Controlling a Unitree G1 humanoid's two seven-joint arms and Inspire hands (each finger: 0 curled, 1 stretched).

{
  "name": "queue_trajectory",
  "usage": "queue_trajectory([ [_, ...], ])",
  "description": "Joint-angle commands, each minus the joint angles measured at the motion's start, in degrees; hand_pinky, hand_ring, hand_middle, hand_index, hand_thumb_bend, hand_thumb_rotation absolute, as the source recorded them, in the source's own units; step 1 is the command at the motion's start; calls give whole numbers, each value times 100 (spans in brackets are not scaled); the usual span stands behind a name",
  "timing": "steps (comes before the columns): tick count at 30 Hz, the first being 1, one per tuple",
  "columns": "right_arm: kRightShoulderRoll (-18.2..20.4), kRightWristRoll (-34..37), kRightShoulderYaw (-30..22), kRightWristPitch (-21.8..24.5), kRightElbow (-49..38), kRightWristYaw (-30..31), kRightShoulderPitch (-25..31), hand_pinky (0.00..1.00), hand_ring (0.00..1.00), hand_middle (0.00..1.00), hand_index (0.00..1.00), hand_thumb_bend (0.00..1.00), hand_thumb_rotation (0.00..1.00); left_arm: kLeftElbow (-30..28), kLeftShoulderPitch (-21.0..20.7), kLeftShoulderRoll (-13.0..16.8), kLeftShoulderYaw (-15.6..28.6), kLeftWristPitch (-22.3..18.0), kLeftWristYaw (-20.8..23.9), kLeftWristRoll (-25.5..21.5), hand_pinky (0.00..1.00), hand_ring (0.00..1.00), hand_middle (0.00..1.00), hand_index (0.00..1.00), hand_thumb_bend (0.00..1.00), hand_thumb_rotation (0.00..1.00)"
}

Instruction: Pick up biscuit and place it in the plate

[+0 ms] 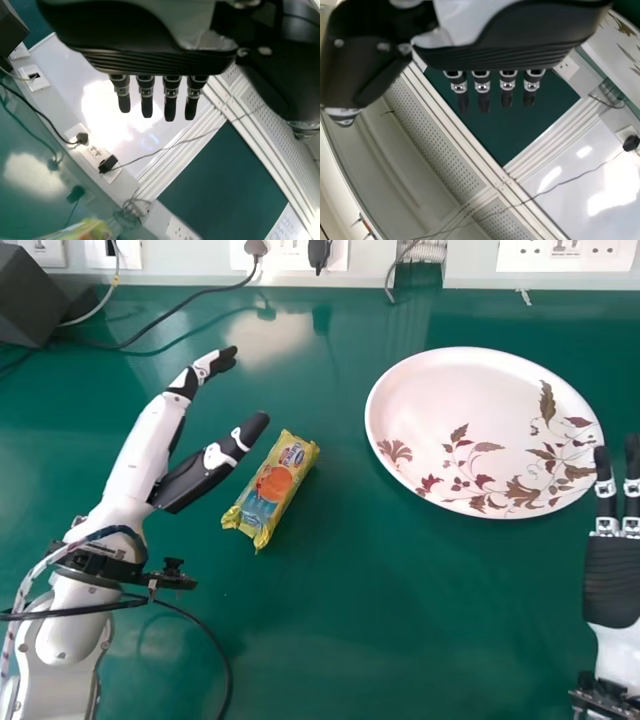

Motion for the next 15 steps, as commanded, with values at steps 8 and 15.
queue_trajectory([
  [8, 219, -177, -14, -143, -21, -100, 91, 97, 100, 100, 100, 100, 46, -236, 183, 122, -172, 247, -85, 330, 100, 100, 100, 100, 100, 60],
  [15, 246, -309, 14, -196, -80, -217, 135, 97, 100, 100, 100, 100, 48, -307, 263, 140, -261, 367, -89, 529, 100, 100, 100, 100, 100, 60],
])
